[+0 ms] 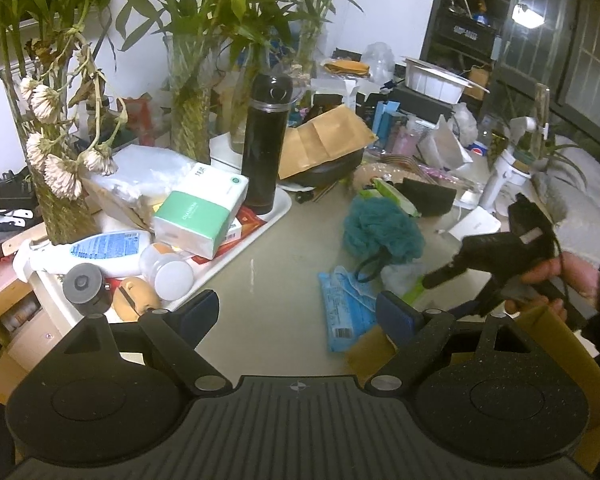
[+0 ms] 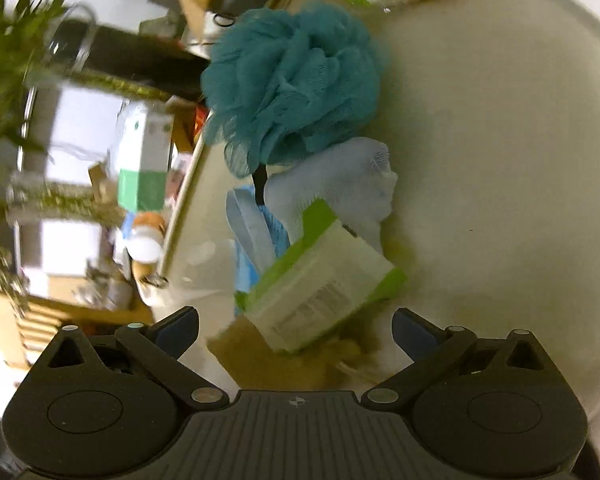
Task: Organize soft objects
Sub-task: 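Grasp the green-and-white wipes packet with the right tool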
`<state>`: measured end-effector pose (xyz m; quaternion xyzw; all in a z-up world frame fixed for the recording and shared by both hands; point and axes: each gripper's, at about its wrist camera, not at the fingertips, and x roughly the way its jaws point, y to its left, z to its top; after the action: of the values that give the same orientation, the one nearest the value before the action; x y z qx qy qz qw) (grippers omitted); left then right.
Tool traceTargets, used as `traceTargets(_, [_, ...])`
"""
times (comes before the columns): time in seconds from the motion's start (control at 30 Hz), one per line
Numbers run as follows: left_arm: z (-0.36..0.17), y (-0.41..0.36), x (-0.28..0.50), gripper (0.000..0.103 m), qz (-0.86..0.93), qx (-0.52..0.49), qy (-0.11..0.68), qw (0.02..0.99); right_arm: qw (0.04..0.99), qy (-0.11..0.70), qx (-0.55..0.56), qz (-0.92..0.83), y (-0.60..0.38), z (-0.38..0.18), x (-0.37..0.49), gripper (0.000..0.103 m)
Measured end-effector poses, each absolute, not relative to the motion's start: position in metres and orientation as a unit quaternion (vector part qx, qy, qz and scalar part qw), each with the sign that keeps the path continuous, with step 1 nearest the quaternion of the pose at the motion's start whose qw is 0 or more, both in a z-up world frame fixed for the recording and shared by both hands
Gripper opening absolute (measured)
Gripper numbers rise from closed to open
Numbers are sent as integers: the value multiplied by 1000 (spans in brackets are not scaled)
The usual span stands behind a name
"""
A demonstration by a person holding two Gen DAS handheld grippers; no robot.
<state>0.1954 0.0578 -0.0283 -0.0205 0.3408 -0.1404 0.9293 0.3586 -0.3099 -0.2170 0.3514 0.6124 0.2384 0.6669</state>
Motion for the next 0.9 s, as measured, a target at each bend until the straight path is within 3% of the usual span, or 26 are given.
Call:
traceTargets(0.3, [-27,53,184,87,-154,17,334,930,614,641,415,198,-307,-247,377,81])
traceTargets(0.37, [-25,48,182,87,-165,42,328,929,611,643,423,185,-308,-248,378,67])
traceTargets(0.47, [-21,40,180,87,-170,74,318,930,608,650,426,160,-308,-250,377,56])
traceTargets(0.9, [-6,35,190,87,-188,91,330,920,670,606,396,163,-308,-215,364,53])
